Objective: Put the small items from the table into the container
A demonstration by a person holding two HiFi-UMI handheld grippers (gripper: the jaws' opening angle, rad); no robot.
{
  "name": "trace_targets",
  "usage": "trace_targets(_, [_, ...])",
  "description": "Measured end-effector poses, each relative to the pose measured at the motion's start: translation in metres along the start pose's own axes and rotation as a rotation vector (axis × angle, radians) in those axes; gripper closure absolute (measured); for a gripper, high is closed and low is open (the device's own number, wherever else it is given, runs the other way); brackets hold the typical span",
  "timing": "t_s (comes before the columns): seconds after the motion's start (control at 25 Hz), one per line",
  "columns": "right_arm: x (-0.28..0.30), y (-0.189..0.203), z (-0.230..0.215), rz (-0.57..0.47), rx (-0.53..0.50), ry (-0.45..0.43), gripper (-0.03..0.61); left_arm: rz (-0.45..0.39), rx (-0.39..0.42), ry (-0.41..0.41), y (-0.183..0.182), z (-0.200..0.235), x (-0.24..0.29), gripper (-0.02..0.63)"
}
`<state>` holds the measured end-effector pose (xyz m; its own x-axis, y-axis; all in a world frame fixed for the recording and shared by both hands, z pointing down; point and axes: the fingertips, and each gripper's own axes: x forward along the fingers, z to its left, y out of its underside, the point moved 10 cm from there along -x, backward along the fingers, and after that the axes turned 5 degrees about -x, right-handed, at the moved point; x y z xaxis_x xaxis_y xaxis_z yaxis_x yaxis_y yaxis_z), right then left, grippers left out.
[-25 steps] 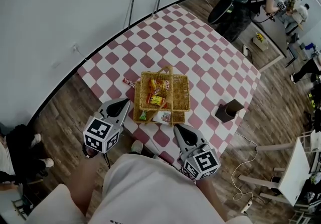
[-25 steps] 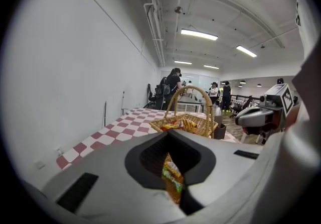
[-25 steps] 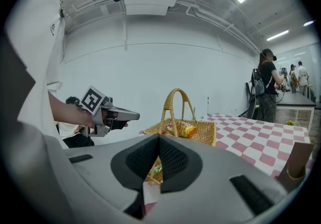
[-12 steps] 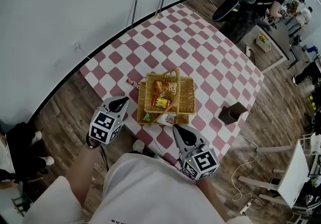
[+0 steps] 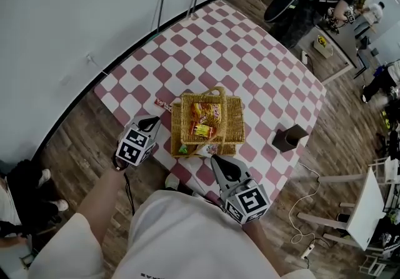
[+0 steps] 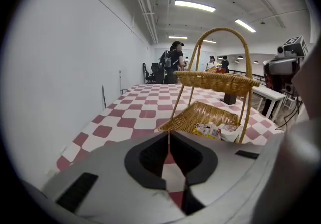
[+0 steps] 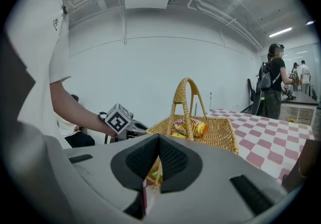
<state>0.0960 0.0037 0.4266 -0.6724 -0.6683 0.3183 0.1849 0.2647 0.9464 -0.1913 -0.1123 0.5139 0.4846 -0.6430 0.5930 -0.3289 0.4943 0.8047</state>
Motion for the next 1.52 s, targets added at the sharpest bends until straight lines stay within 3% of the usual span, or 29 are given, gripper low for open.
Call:
trace_targets(0.76, [0.020, 0.002, 0.005, 0.046, 0.030, 0.086, 0.566, 0.206, 0.215, 0.068, 0.020, 0.043, 0.070, 0.565])
trace_targets(1.0, [0.022, 0.004, 0.007, 0.061, 0.043, 0.107, 0.565, 0.257, 0.325, 0.106, 0.022, 0.046, 0.089, 0.543])
trace_targets(1.52, [0.024, 0.003, 0.003, 0.084, 0.053, 0.146, 0.565, 0.361, 0.505, 0.221, 0.012, 0.053, 0.123, 0.417])
